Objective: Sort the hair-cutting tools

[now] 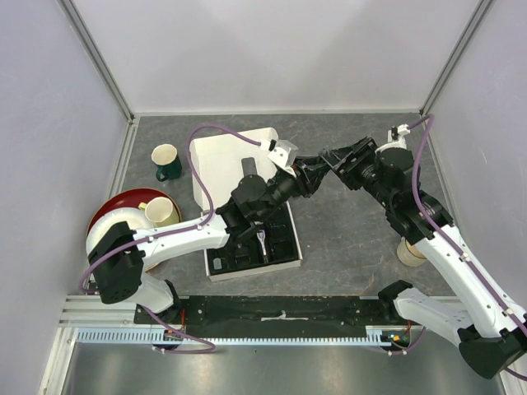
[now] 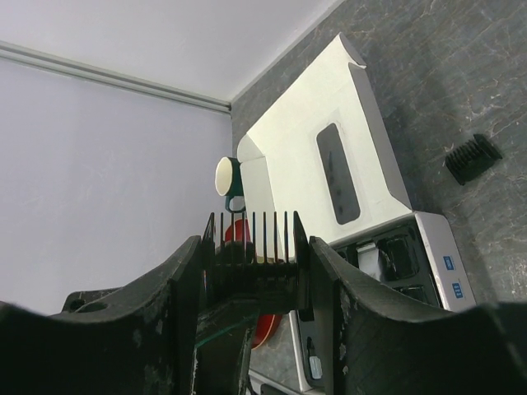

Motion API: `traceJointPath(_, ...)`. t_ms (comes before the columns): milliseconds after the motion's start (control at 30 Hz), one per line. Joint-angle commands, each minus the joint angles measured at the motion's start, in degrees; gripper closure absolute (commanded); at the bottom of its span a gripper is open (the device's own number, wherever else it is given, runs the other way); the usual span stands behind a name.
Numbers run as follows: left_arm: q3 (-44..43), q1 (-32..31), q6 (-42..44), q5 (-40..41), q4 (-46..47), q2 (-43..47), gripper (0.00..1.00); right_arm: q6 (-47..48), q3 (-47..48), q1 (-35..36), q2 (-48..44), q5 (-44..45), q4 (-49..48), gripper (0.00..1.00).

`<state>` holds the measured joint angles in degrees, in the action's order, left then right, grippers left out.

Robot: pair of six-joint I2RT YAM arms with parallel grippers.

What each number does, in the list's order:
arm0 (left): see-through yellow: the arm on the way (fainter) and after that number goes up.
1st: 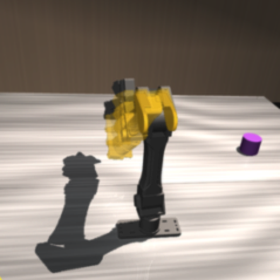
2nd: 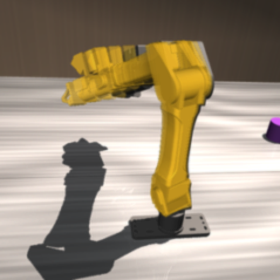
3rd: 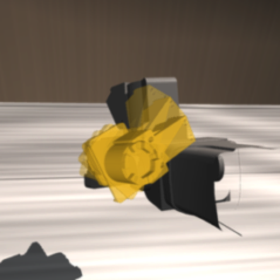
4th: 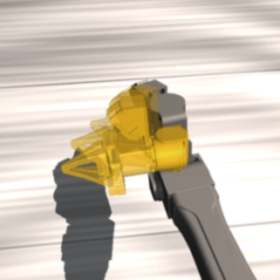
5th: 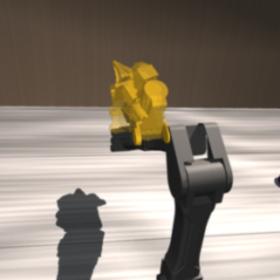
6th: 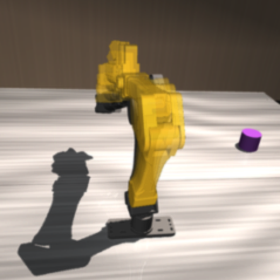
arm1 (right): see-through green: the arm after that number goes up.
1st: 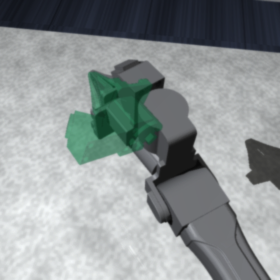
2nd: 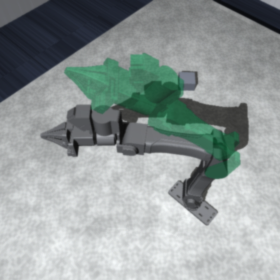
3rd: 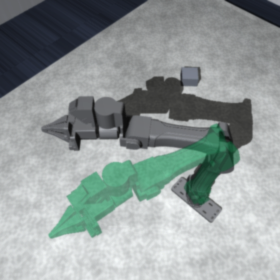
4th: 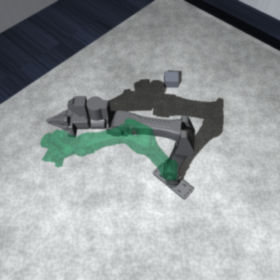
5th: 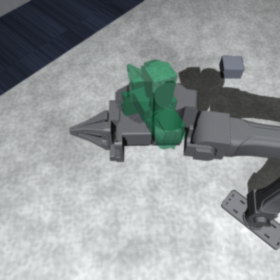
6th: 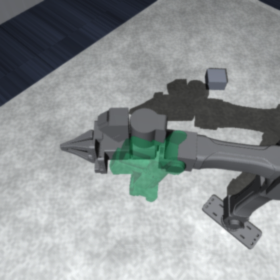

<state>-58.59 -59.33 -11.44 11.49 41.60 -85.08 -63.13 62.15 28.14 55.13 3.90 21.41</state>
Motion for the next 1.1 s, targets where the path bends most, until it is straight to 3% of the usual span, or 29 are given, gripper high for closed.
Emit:
traceJointPath(0, -1.88, -0.43, 0.11, 0.91, 0.14, -0.09, 0.54, -0.76, -0.63, 0.25, -0.99, 0.67, -1.37, 0.60)
traceJointPath(500, 0.14, -0.96, -4.03, 1.17, -0.65, 0.26, 0.49, -1.73, -2.47, 0.33, -1.96, 2.95, -1.81, 0.60)
traceJointPath(633, 0.84, -1.05, -4.99, 1.78, -0.91, 0.44, 0.36, -2.08, -2.74, 0.25, -1.96, 2.78, -2.25, 0.60)
traceJointPath(733, 1.02, -1.14, -5.43, 2.92, -1.35, 0.53, 0.32, -2.17, -2.74, 0.25, -2.22, 2.69, -2.60, 0.59)
traceJointPath(833, 1.11, -1.14, -5.78, 3.80, -1.44, 0.53, 0.33, -2.34, -2.82, 0.25, -2.57, 2.95, -2.78, 0.60)
traceJointPath(1067, 1.02, -1.14, -7.19, 5.13, -1.79, 0.44, 0.50, -2.87, -3.26, 0.25, -2.93, 2.60, -3.57, 0.60)
